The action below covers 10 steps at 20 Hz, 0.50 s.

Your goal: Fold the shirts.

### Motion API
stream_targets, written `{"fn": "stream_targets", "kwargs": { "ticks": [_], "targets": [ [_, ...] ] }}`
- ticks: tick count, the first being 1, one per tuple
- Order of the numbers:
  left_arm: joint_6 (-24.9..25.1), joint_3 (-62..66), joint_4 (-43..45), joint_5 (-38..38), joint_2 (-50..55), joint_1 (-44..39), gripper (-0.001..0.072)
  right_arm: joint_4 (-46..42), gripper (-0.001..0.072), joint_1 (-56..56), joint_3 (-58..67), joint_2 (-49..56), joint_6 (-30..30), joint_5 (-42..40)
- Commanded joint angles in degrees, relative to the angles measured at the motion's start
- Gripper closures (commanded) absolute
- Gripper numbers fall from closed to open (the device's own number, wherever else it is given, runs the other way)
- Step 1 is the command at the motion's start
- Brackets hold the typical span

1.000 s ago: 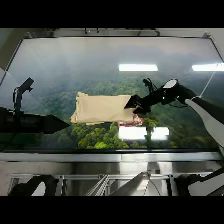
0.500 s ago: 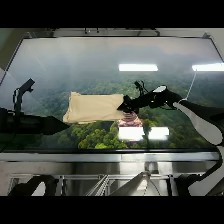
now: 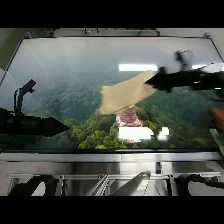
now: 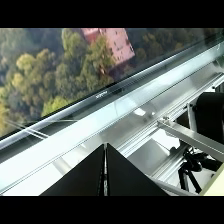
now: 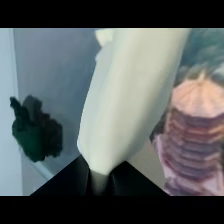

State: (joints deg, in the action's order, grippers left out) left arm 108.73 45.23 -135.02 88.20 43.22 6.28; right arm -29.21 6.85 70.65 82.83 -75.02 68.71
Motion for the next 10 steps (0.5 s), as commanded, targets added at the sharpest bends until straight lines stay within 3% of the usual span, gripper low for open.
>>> {"fn": "stream_targets", "kwargs": {
  "ticks": [1, 4, 6, 8, 10],
  "targets": [
    [1.29, -0.02, -0.04, 0.33, -0.04, 0.04, 0.0684, -16.0, 0.0694, 21.09, 1.05, -17.03, -10.49, 7.8],
    [1.42, -0.02, -0.02, 0.31, -0.04, 0.04, 0.0684, -36.02, 0.0694, 41.24, 1.01, -24.9, -17.51, 11.8],
    [1.42, -0.02, 0.0, 0.33, -0.07, 0.04, 0.0684, -50.42, 0.0694, 51.91, 0.31, -24.22, -17.77, 14.34],
    [1.38, -0.02, -0.02, 0.46, -0.04, 0.04, 0.0684, -58.99, 0.0694, 60.72, -1.57, -21.88, -17.11, 13.64],
    [1.38, -0.02, -0.02, 0.37, -0.04, 0.04, 0.0684, -61.53, 0.0694, 67.6, -2.91, -17.92, -17.27, 14.03]
  ]
}}
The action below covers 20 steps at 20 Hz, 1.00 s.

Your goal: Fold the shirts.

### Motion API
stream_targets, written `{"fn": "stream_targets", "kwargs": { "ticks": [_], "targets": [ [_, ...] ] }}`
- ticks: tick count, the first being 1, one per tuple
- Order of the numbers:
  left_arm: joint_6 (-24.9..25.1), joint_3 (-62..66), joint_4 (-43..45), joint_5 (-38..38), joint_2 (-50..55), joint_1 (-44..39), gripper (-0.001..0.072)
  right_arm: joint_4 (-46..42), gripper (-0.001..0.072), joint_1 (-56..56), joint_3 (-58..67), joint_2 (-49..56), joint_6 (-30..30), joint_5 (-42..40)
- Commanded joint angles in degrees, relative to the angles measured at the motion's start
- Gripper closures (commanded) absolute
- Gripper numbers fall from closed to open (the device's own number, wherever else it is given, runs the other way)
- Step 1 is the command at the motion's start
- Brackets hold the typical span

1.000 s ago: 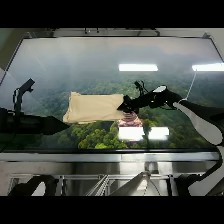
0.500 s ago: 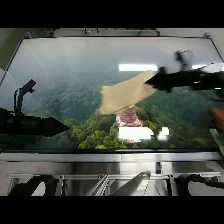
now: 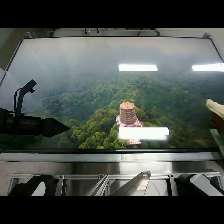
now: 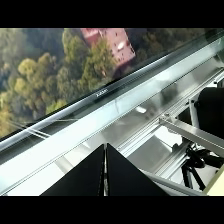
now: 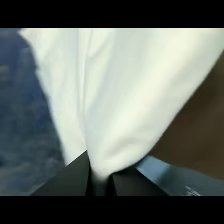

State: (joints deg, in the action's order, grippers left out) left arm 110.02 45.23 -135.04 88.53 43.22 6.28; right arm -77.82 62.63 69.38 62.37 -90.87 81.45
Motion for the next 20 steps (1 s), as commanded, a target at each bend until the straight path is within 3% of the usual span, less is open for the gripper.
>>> {"fn": "stream_targets", "kwargs": {
  "ticks": [1, 4, 5, 7, 8, 10, 12, 15, 16, 17, 19, 20],
  "targets": [
    [0.07, -0.02, 0.0, -0.04, -0.04, 0.04, 0.0684, -13.4, 0.0693, 14.62, -2.1, 4.46, -1.51, 1.57],
    [-0.59, 0.02, -0.11, -0.52, 0.31, 0.04, 0.0684, -14.47, 0.0691, 18.75, -3.96, 8.41, 0.31, 1.66],
    [-1.05, 0.13, -0.13, -0.52, 1.18, 0.04, 0.0685, -13.51, 0.066, 18.78, -4.31, 9.05, 0.22, 1.99],
    [-1.05, 0.15, -1.73, 0.13, 2.95, 0.04, 0.0685, -10.69, 0.0059, 18.38, -4.46, 8.98, 0.39, 3.17],
    [-0.98, 0.17, -3.32, 0.33, 3.5, 0.04, 0.0685, -9.29, 0.0068, 17.62, -4.46, 8.83, 0.39, 4.17],
    [0.85, 1.16, -6.05, 0.42, 5.16, -0.07, 0.0685, -7.32, 0.0311, 14.56, -4.46, 8.07, 0.72, 5.46],
    [2.03, 3.87, -6.01, 0.42, 6.69, -0.07, 0.0685, -1.14, 0.0346, 9.81, -4.46, 6.71, 0.81, 5.35],
    [3.15, 9.42, -5.97, 0.44, 8.2, -0.07, 0.0685, 18.36, 0.0356, -0.79, -4.46, 4.0, 1.55, 2.08],
    [3.15, 11.06, -5.92, 0.37, 8.39, -0.07, 0.0685, 24.28, 0.0536, -5.49, -4.46, 2.91, 3.1, 0.66],
    [3.15, 12.13, -5.88, -0.7, 8.37, -0.07, 0.0685, 27.87, 0.0625, -11.58, -4.46, 1.64, 4.42, -0.79],
    [3.08, 11.76, -5.49, -4.39, 8.37, -0.07, 0.0686, 26.82, 0.0692, -25.29, -4.46, -0.42, 4.55, -4.57],
    [3.08, 10.19, -5.51, -5.73, 8.22, -0.09, 0.0686, 25.0, 0.0693, -32.41, -4.5, -1.09, 4.28, -7.02]
  ]
}}
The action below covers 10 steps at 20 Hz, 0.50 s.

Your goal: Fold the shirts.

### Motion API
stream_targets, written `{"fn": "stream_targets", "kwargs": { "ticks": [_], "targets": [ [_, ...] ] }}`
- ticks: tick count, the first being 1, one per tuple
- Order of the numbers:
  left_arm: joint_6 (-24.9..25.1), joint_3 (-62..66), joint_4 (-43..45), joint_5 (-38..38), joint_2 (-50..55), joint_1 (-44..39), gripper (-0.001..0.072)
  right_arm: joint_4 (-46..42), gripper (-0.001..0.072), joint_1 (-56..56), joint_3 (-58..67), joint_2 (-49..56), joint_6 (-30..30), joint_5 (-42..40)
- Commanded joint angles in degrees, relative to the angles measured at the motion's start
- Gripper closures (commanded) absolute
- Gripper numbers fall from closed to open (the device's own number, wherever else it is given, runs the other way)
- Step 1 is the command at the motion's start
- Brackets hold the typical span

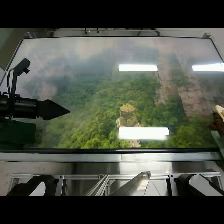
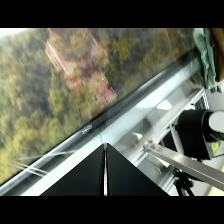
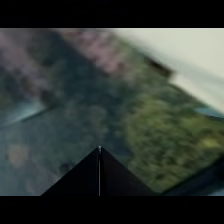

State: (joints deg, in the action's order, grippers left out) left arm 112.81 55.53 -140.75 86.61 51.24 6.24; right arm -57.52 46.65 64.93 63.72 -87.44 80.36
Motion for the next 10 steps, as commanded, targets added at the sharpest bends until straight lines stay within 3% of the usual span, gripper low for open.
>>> {"fn": "stream_targets", "kwargs": {
  "ticks": [1, 6, 10],
  "targets": [
    [0.24, -2.23, 0.17, -4.66, -0.31, -0.02, 0.0686, 3.54, 0.0693, -22.67, -0.13, -2.99, 0.81, -7.82],
    [-2.67, -18.21, 0.17, -5.66, -13.2, -0.02, 0.0686, 1.14, 0.0694, -49.0, -3.23, -5.4, 0.83, -9.05],
    [-7.8, -28.7, 0.22, -5.6, -26.51, -0.02, 0.0686, -1.62, 0.0694, -60.19, -15.63, -12.76, -1.11, -14.34]
  ]
}}
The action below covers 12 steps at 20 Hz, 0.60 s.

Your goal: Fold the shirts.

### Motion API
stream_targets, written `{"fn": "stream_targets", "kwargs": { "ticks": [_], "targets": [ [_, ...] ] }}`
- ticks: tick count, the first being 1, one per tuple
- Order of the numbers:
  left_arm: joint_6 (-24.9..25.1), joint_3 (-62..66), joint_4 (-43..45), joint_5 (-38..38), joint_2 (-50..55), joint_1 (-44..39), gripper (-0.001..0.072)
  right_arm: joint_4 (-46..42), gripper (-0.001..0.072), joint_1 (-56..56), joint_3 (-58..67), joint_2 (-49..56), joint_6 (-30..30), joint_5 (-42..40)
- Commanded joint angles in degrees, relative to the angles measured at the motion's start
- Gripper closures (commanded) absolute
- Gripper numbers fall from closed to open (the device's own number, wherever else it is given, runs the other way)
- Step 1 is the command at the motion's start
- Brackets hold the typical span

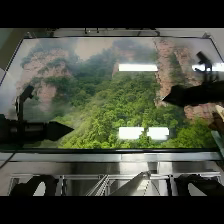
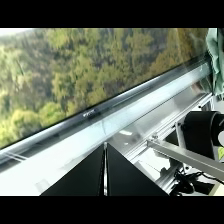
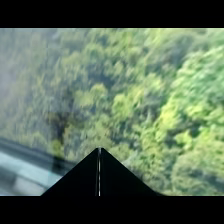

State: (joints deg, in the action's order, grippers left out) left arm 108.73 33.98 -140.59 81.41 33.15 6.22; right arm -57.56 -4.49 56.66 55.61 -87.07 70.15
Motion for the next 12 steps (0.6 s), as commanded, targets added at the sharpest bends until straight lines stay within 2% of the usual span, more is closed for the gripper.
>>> {"fn": "stream_targets", "kwargs": {
  "ticks": [1, 4, 12],
  "targets": [
    [-4.02, -9.03, 0.04, -0.39, -11.06, 0.0, 0.0686, -1.49, 0.0694, -10.19, -11.15, -7.45, -1.64, -5.86],
    [-5.33, -13.31, 0.04, -0.39, -16.02, 0.0, 0.0686, -1.9, 0.0694, -10.4, -20.9, -14.62, -3.41, -11.8],
    [-6.21, -14.53, -0.42, -0.24, -15.21, 0.0, 0.0688, 2.29, 0.0693, -9.88, -21.44, -14.88, -2.75, -12.5]
  ]
}}
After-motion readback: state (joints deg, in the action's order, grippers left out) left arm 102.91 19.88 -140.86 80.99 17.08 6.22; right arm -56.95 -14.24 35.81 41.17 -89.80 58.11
